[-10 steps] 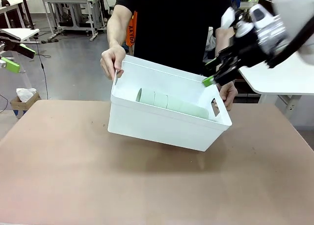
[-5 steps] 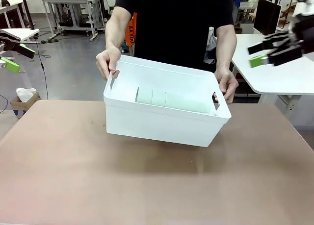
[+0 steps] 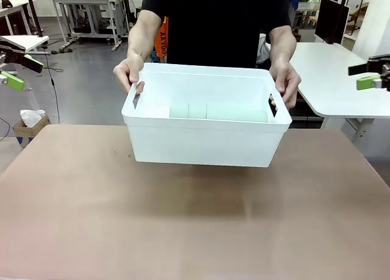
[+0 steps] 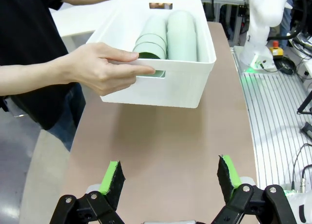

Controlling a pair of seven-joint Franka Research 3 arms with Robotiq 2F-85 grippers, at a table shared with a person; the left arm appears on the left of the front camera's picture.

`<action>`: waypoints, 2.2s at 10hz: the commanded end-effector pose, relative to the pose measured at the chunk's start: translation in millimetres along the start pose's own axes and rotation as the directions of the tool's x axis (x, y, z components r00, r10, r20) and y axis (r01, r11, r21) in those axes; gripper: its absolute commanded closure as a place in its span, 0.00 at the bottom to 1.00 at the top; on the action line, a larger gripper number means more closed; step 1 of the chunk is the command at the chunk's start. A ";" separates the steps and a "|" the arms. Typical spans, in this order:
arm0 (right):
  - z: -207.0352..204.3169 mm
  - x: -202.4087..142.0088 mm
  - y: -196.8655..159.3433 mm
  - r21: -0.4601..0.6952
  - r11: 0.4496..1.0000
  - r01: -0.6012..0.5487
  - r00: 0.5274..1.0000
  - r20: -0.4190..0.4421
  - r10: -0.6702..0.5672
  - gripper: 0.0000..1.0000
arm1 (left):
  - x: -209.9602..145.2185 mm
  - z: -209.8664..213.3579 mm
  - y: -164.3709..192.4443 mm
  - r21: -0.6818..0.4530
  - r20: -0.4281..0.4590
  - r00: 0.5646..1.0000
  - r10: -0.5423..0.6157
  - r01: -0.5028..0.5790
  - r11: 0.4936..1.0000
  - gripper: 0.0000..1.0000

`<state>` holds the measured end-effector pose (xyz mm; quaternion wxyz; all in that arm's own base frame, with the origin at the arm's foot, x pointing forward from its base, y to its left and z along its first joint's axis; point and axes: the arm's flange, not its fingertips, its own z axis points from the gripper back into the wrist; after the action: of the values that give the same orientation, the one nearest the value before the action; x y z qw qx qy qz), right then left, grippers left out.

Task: Stack the cups and store them in the basket.
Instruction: Place the stack of Reusable plastic cups into the Pantry Basket.

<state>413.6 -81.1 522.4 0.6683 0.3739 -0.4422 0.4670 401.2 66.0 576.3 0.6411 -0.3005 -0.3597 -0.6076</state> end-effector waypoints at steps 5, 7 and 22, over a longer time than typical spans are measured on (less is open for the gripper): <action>-2.6 8.2 4.2 -0.025 1.000 0.004 1.000 -0.014 -0.004 0.00 | 3.8 -1.5 -1.6 0.004 0.008 1.000 0.006 -0.006 1.000 0.00; -2.6 8.2 4.2 -0.025 1.000 0.004 1.000 -0.014 -0.004 0.00 | 3.8 -1.5 -1.6 0.004 0.008 1.000 0.006 -0.006 1.000 0.00; -2.6 8.2 4.2 -0.025 1.000 0.004 1.000 -0.014 -0.004 0.00 | 3.8 -1.5 -1.6 0.004 0.008 1.000 0.006 -0.006 1.000 0.00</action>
<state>412.8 -77.4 526.6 0.6746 0.3614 -0.4359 0.4737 401.2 66.0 576.2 0.6412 -0.3006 -0.3597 -0.6076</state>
